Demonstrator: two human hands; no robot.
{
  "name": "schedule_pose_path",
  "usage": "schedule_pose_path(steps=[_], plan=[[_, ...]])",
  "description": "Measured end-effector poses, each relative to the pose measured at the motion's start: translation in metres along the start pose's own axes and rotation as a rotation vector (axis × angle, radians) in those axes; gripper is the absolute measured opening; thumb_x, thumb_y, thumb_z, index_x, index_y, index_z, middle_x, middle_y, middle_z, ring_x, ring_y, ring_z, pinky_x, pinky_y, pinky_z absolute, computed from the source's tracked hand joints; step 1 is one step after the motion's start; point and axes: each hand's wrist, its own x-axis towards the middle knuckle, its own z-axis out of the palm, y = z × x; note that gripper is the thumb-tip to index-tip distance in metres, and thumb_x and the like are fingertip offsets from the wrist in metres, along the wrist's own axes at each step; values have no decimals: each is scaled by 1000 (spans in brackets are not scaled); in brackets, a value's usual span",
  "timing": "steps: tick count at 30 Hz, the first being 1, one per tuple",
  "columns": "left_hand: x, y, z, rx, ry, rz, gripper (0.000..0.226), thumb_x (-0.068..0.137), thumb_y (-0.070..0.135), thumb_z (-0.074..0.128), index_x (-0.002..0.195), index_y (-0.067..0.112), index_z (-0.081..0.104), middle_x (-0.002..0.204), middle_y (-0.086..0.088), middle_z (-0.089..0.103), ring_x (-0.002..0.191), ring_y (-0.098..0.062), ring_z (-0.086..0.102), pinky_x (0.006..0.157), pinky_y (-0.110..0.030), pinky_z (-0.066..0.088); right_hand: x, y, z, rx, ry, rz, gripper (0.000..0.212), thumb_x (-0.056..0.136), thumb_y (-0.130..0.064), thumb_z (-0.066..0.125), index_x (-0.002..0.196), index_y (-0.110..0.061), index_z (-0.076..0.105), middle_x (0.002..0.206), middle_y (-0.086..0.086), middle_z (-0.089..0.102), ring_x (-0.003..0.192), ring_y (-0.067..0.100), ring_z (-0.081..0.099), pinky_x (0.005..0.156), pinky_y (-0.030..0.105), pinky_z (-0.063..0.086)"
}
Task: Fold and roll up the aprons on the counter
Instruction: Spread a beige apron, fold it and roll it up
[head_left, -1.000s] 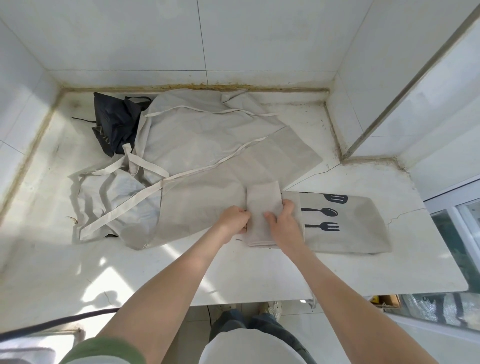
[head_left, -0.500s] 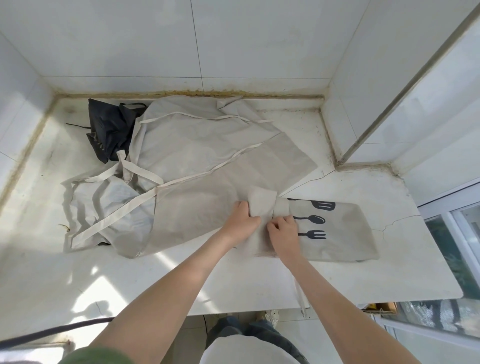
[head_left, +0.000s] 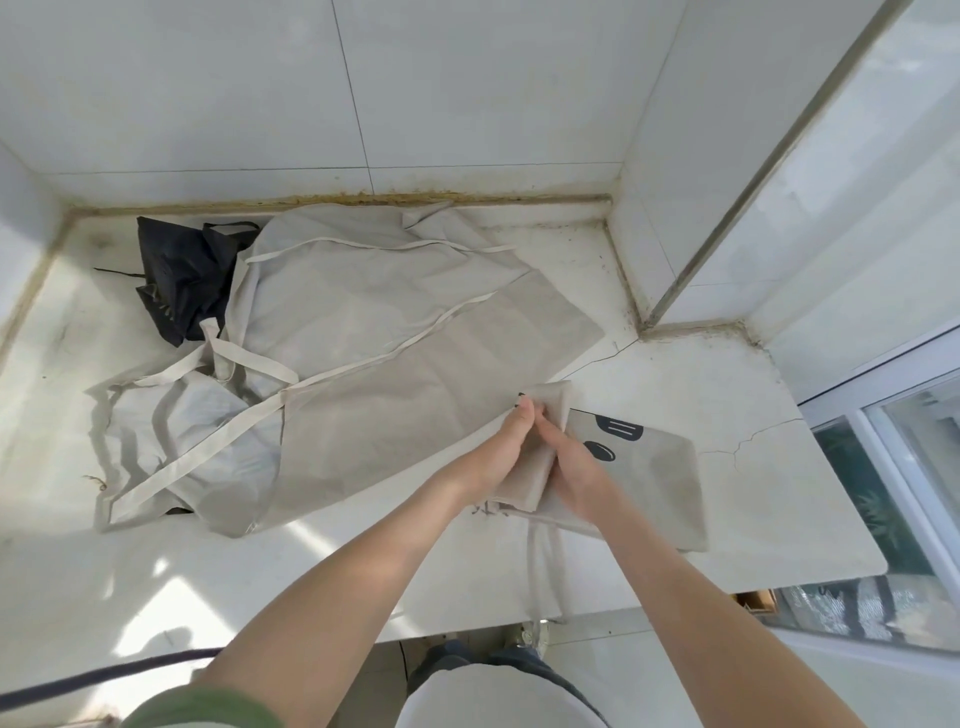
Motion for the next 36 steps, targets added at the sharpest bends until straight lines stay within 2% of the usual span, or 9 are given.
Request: schedule_pose_path(steps=[4,10,14,17,21,25,28,32,36], plan=[[12,0,2,178,335,84,40,97,42,38,117,12,56,126,-15,50,116,-25,51,101,-37,41,3,9,-15,-95,143,-34,36,86,-24,61,122,-20,58,112,10,69,103,30,66,89,52,53],[23,-12,1,354,313,22,47,98,23,45,144,25,35,123,-5,49,105,-15,53,89,-25,40,3,18,-26,-589,547,-316,45,91,-13,59,126,-6,33,115,4,53,97,19,50,75,21,34],[32,-14,10,290,356,-55,54,94,19,52,143,15,30,105,-1,56,94,-20,56,78,-26,40,6,27,-31,-1012,698,-437,56,83,-18,69,127,2,41,117,17,53,110,34,51,86,36,36],[42,-18,15,221,334,-123,37,89,26,60,120,14,46,101,-2,58,91,-17,56,77,-27,42,7,31,-39,-1331,888,-464,47,72,-28,80,103,-2,58,98,16,57,93,36,56,75,43,43],[44,-14,20,202,279,-161,30,81,37,61,94,10,57,93,-7,63,84,-23,60,72,-32,44,7,26,-50,-1302,667,-340,22,92,-23,55,108,-8,56,114,10,48,111,30,42,90,41,35],[36,-15,36,574,495,60,52,85,25,62,130,12,41,131,-10,40,121,-27,39,97,-34,35,7,16,-67,-1152,379,-500,30,86,6,49,109,-7,63,113,8,55,112,30,48,99,35,35],[31,-18,38,1129,226,385,72,93,30,51,152,20,11,158,-7,7,146,-23,4,118,-45,5,7,6,-80,-1143,158,-494,44,84,15,46,123,-1,59,128,11,54,125,28,46,110,27,29],[33,-33,15,1552,15,306,65,101,51,19,152,24,-12,160,8,-13,145,-8,-17,115,-43,-17,2,-1,-84,-1228,76,-447,44,91,9,47,134,-1,51,143,10,46,133,17,39,103,-1,14],[35,-32,26,1520,164,114,62,101,52,12,151,26,-15,158,8,-20,144,-9,-22,116,-45,-16,-12,9,-75,-1326,379,-641,25,83,-16,62,101,1,60,102,15,58,100,36,53,90,37,41]])
